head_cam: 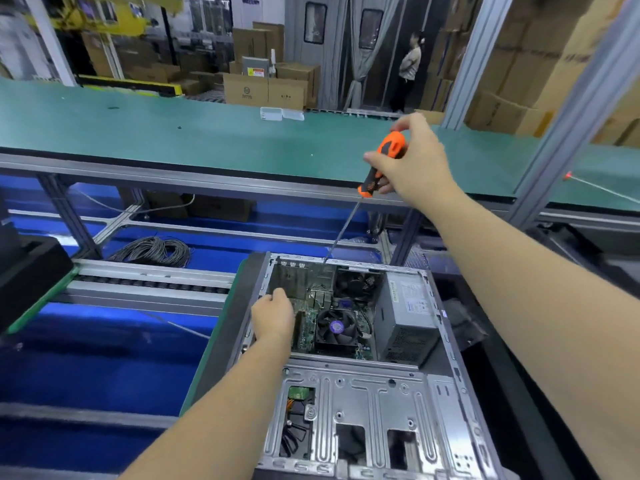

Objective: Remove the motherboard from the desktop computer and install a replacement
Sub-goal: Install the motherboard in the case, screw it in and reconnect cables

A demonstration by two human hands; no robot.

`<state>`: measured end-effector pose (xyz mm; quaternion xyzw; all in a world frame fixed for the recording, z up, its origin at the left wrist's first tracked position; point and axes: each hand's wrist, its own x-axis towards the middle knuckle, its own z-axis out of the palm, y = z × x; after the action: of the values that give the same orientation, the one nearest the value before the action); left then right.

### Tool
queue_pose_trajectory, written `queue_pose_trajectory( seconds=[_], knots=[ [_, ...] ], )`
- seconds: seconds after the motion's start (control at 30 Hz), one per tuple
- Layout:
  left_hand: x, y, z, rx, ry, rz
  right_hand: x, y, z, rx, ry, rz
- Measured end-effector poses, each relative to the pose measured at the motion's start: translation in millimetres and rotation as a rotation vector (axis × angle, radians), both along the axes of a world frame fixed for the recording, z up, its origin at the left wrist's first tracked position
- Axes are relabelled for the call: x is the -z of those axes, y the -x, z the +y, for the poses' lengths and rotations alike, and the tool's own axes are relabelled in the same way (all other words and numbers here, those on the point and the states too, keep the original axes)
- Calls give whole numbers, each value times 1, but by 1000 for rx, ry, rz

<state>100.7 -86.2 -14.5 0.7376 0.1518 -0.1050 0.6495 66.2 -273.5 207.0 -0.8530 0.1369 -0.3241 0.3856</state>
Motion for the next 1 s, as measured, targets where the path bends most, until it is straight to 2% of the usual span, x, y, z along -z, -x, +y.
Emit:
queue_pose_trajectory(
  seconds=[0.13,0.37,0.5,0.57,0.73,0.83,1.0],
  knots=[
    [2,-9,-8,15,227,245,-14,25,-24,59,-36,-97],
    [-4,-1,-35,156,429,526,-18,50,-46,68,-125,-140],
    [-7,8,-50,236,569,555,-13,56,-56,91,-152,-136],
    [-8,11,-54,260,546,543,-10,57,-61,104,-155,-133],
    [-8,3,-48,134,488,517,-7,60,-77,217,-192,-164],
    [-6,-1,-42,107,413,486,-9,61,-87,318,-118,-189],
    [-20,10,-53,176,473,461,-4,61,-94,345,-124,-179]
  ],
)
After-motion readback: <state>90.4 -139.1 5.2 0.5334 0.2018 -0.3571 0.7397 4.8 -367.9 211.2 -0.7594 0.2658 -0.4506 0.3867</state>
